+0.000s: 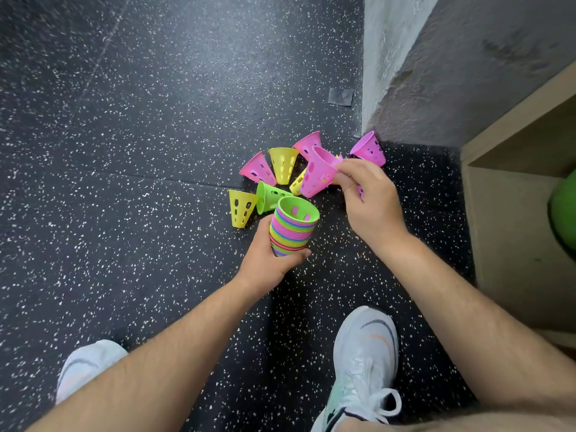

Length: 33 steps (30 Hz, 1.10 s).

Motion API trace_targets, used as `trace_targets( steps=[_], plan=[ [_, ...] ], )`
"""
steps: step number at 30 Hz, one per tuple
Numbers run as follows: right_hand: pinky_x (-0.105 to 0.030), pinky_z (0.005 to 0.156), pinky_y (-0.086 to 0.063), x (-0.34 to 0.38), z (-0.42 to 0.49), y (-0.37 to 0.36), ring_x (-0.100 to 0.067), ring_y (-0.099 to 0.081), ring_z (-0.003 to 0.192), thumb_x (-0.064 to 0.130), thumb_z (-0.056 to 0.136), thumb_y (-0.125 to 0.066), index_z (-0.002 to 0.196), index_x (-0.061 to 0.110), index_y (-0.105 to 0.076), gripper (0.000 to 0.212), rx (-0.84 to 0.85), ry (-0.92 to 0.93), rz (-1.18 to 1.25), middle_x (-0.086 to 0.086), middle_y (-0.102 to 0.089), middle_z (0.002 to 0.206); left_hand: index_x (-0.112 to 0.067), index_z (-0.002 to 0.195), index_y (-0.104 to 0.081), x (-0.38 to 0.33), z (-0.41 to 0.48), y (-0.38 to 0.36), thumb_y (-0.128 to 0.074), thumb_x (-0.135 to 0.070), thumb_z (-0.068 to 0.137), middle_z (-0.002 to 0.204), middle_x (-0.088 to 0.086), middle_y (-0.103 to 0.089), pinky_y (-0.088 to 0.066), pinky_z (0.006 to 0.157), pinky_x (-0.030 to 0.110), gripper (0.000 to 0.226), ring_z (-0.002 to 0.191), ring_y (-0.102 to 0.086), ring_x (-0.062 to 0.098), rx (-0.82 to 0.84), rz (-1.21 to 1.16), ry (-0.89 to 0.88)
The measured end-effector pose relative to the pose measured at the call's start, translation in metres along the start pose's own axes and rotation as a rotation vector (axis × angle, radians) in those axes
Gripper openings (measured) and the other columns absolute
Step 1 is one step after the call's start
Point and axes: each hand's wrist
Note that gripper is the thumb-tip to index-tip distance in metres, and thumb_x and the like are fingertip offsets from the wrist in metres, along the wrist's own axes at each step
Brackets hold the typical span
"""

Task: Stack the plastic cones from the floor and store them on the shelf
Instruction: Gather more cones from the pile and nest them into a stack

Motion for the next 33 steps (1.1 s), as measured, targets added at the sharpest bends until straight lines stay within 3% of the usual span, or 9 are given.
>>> trace_targets(
  steps=[4,8,12,14,16,20,25,33],
  plan=[
    [-0.024,0.097,-0.046,0.014,-0.015,0.007,-0.017,-0.062,0.108,0.016,0.1,-0.06,0.114,0.01,-0.072,0.02,0.024,0.061,0.03,-0.005,-0.068,0.115,-0.034,0.133,-0.042,-0.004,0.0,-0.002,-0.091,-0.022,0.077,0.116,-0.014,-0.063,-0.045,0.084,0.006,0.075,0.097,-0.062,-0.008,-0.005,0.008,-0.002],
    [-0.033,0.105,-0.045,0.014,-0.036,0.004,-0.021,-0.059,0.119,0.019,0.099,-0.061,0.118,0.015,-0.072,0.023,0.134,0.051,-0.031,-0.005,-0.066,0.124,-0.034,0.134,-0.043,-0.005,-0.001,-0.004,-0.091,-0.02,0.076,0.117,-0.014,-0.063,-0.05,0.087,0.013,0.077,0.1,-0.064,-0.003,-0.022,-0.006,-0.007],
    [-0.021,0.106,-0.038,0.015,-0.053,0.008,-0.009,-0.052,0.122,0.028,0.101,-0.057,0.128,0.022,-0.065,0.028,0.289,-0.021,-0.01,0.008,-0.065,0.124,-0.026,0.137,-0.047,-0.007,0.0,-0.013,-0.091,-0.014,0.076,0.114,-0.011,-0.066,-0.055,0.087,0.022,0.076,0.098,-0.067,0.001,-0.009,-0.046,0.001],
    [-0.015,0.102,-0.038,0.011,-0.055,0.012,-0.001,-0.051,0.119,0.033,0.102,-0.054,0.131,0.026,-0.06,0.03,0.285,-0.102,0.025,0.018,-0.06,0.124,-0.025,0.138,-0.047,-0.01,0.003,-0.019,-0.091,-0.015,0.075,0.113,-0.011,-0.067,-0.055,0.085,0.02,0.077,0.097,-0.067,0.0,0.002,-0.054,-0.001],
    [-0.02,0.103,-0.04,-0.001,-0.053,0.015,-0.001,-0.051,0.119,0.033,0.103,-0.052,0.13,0.026,-0.06,0.029,0.226,-0.176,0.039,0.02,-0.057,0.124,-0.025,0.138,-0.047,-0.016,0.009,-0.026,-0.092,-0.017,0.075,0.113,-0.012,-0.067,-0.053,0.085,0.017,0.078,0.097,-0.066,-0.003,0.021,-0.049,-0.012],
    [-0.034,0.112,-0.037,-0.039,-0.038,0.019,-0.009,-0.046,0.127,0.023,0.101,-0.052,0.121,0.017,-0.066,0.025,0.123,-0.235,-0.109,0.008,-0.052,0.136,-0.024,0.134,-0.049,-0.029,0.024,-0.039,-0.092,-0.016,0.075,0.11,-0.012,-0.066,-0.05,0.081,0.013,0.073,0.093,-0.066,-0.005,0.065,-0.043,-0.037],
    [-0.041,0.116,-0.029,-0.074,-0.019,0.027,-0.023,-0.025,0.144,0.029,0.102,-0.045,0.134,0.022,-0.059,0.035,0.352,-0.361,-0.385,0.004,-0.022,0.163,-0.031,0.136,-0.049,-0.033,0.04,-0.051,-0.093,-0.024,0.074,0.112,-0.014,-0.067,-0.053,0.087,0.019,0.077,0.097,-0.066,-0.002,0.09,-0.035,-0.039],
    [-0.044,0.108,-0.041,-0.085,0.0,0.027,-0.024,-0.038,0.132,0.004,0.092,-0.045,0.142,0.018,-0.05,0.052,0.508,-0.299,-0.533,0.009,-0.033,0.157,-0.035,0.137,-0.045,-0.035,0.048,-0.05,-0.091,-0.025,0.076,0.113,-0.014,-0.066,-0.053,0.087,0.018,0.077,0.098,-0.065,-0.003,0.146,0.001,-0.034]
  ],
)
Point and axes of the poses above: each hand's wrist, its own z-axis towards the middle knuckle, its own y-axis out of the back of the hand, x = y × z
